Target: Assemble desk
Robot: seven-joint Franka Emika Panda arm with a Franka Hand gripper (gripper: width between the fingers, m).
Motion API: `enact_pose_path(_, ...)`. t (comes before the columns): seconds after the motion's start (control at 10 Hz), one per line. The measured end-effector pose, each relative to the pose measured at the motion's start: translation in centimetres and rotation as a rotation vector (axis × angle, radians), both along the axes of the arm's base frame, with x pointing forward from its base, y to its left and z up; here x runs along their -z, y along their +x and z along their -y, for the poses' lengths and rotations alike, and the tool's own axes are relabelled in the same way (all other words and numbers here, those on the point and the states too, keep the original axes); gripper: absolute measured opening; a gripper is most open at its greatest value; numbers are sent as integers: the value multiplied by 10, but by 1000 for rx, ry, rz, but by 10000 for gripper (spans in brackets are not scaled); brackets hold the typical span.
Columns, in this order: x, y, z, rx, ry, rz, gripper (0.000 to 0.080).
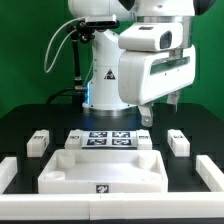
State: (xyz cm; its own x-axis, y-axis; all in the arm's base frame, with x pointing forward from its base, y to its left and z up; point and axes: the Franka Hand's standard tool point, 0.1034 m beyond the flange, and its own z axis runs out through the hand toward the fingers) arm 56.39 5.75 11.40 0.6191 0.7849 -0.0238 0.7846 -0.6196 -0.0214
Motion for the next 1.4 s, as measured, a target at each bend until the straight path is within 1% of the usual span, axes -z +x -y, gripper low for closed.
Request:
enact_pose_path(0.6, 0, 0, 0, -3, 0, -1, 650)
enact_pose_path(0.7, 1, -2, 3, -41, 1, -2, 650)
enact_pose_path(0.9, 8, -18, 19, -150, 1, -16, 650)
enact_pose_path(1.0, 13, -29, 32, -306, 8, -12, 650)
enact_pose_path(1.1, 22, -41, 50, -432, 15, -12, 650)
enact_pose_path(1.2, 31, -51, 66, -498, 24, -27, 650)
enact_pose_path(1.3, 34, -53, 72, -540, 29, -37, 650)
enact_pose_path(1.4, 33, -53, 71, -544, 30, -36, 650)
